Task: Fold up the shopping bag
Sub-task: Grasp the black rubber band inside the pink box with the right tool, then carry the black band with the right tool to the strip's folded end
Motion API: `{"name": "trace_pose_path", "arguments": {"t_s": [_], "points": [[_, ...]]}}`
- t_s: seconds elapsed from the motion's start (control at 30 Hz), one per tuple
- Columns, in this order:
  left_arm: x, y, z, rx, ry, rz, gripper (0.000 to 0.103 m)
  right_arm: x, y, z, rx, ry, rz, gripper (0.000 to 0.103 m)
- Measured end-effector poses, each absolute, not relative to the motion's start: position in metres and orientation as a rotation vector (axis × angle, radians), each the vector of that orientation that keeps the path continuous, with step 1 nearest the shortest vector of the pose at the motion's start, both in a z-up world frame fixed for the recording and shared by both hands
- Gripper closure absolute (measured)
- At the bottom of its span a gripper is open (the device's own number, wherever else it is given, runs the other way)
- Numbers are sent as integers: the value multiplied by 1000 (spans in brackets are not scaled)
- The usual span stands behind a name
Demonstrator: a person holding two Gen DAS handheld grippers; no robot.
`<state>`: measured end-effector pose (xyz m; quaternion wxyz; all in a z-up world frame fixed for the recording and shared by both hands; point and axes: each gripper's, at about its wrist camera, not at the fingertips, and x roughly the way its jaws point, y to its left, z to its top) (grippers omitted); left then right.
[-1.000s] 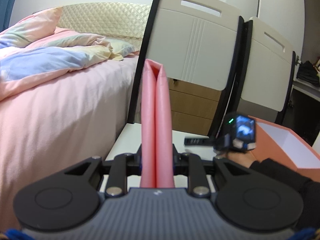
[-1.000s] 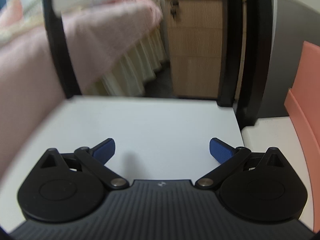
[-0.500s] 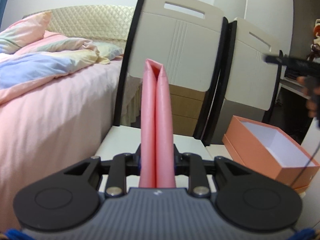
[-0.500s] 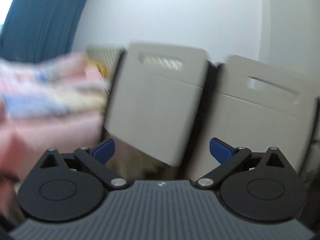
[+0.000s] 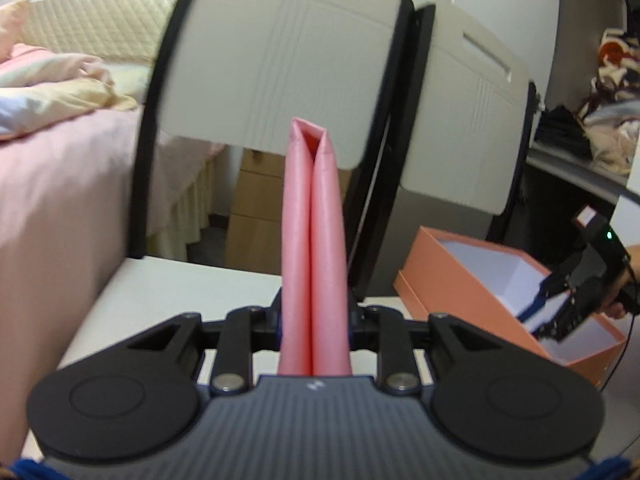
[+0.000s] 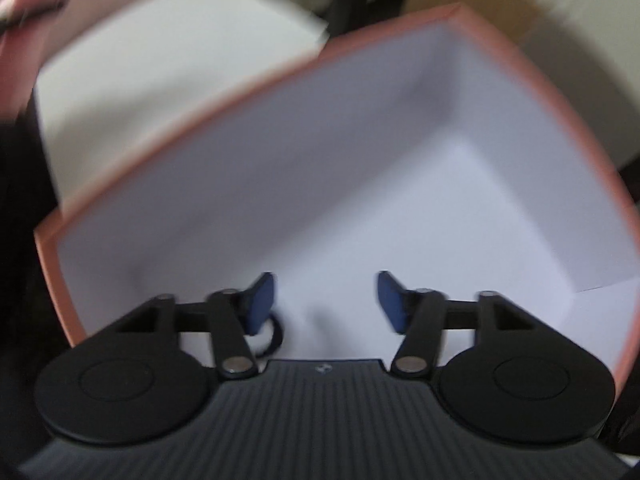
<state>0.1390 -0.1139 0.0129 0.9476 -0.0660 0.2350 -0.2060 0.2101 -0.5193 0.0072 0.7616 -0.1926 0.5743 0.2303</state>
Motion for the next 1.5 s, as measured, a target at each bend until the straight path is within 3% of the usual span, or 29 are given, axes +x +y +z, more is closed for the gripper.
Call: {"name": "trace_pose_path", "arguments": {"t_s": [0.03, 0.27, 0.4, 0.7, 0.77, 0.87, 1.03, 1.27, 1.37, 1.5], "points": [[143, -118, 11, -117, 483, -423, 76, 210, -518, 1, -440, 1275, 519, 63], [157, -120, -12, -18, 556, -404, 76, 210, -513, -15, -491, 1366, 649, 63], [149, -112, -8, -22, 536, -379, 76, 210, -509, -19, -525, 1396, 674, 82], [122, -102, 5, -4, 482, -391, 75, 208, -516, -33, -482, 1450, 656, 84], [119, -98, 7, -3, 478, -390, 75, 210, -522, -30, -446, 1445, 620, 94], [116, -93, 7, 10, 465, -380, 76, 212, -530, -21, -425, 1431, 545, 94], [105, -88, 11, 40, 389, -351, 77, 207, -517, 45, -486, 1237, 392, 94], [73, -88, 25, 116, 195, -340, 79, 182, -411, 160, -528, 756, 373, 94], [55, -91, 28, 186, 131, -326, 79, 169, -362, 168, -444, 595, 428, 94], [49, -84, 33, 175, 205, -320, 79, 167, -342, 139, -334, 560, 413, 94]]}}
